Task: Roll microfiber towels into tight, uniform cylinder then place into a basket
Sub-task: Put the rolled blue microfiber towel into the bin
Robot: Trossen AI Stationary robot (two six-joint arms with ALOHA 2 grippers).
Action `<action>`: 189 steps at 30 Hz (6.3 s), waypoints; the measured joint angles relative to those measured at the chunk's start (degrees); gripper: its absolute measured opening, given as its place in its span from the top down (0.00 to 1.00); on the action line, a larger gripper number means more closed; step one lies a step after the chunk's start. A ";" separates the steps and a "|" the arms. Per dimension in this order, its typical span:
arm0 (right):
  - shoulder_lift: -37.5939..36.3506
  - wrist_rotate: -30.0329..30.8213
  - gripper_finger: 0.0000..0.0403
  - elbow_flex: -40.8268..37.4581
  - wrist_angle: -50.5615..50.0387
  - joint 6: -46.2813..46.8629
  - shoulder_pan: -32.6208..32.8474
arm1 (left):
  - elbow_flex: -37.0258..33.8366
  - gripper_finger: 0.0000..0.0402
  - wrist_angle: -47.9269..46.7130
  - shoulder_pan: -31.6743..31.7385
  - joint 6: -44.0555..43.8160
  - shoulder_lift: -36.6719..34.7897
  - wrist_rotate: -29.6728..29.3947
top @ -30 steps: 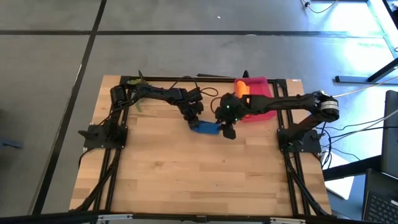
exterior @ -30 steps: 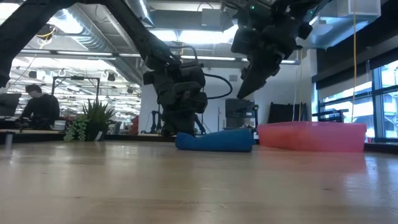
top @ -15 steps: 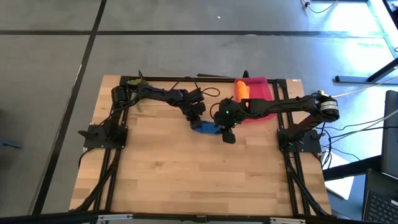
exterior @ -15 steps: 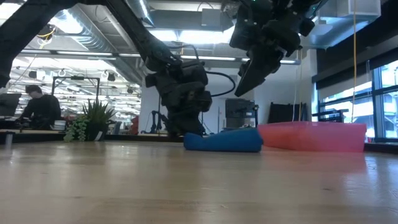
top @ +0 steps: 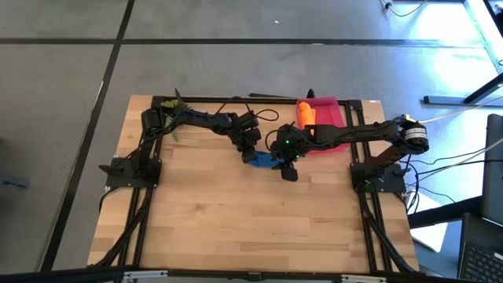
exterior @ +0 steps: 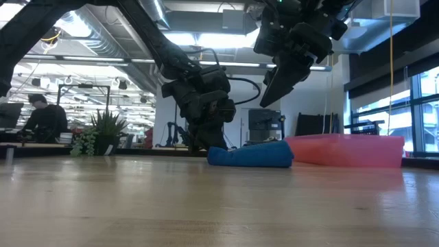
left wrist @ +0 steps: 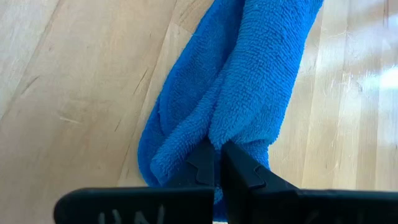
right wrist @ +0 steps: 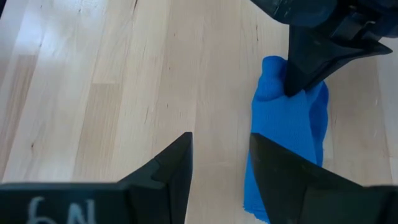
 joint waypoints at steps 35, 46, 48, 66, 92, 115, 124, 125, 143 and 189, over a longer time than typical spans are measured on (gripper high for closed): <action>7.91 9.86 0.05 -0.13 2.48 -1.31 -1.39 | 0.17 1.00 0.17 0.02 0.00 -0.17 0.40; 14.45 7.87 0.01 -0.13 7.02 -6.03 -4.30 | 0.17 1.00 0.21 0.02 0.00 -0.20 0.43; 15.95 7.41 0.01 -0.13 7.56 -6.00 -4.70 | 0.17 1.00 0.22 0.02 -0.02 -0.20 0.41; 20.34 6.44 0.01 0.10 10.88 -4.44 -5.46 | 0.26 1.00 0.42 0.00 -0.03 -0.35 -3.73; 20.55 5.92 0.51 -0.02 12.02 -7.46 -5.55 | 0.24 1.00 0.63 0.02 -0.01 -0.31 -4.12; 20.60 5.79 0.73 -0.09 13.79 -7.41 -5.51 | 0.20 0.93 1.48 -0.82 -2.94 -0.31 -7.34; 20.61 5.75 0.80 -0.09 13.80 -7.43 -5.49 | 0.20 0.75 1.88 -1.95 -2.93 -0.31 -8.76; 20.61 5.69 0.82 -0.09 13.80 -7.44 -5.49 | 0.20 0.75 1.86 -1.86 -2.95 -0.31 -8.09; 20.14 3.68 0.89 0.08 13.24 -6.97 -6.03 | 0.10 0.75 -4.86 -0.45 1.66 -14.57 -14.55; -7.13 25.83 0.88 -16.35 -1.17 24.02 -40.94 | 0.22 0.75 -13.60 -6.88 1.59 -39.21 -31.10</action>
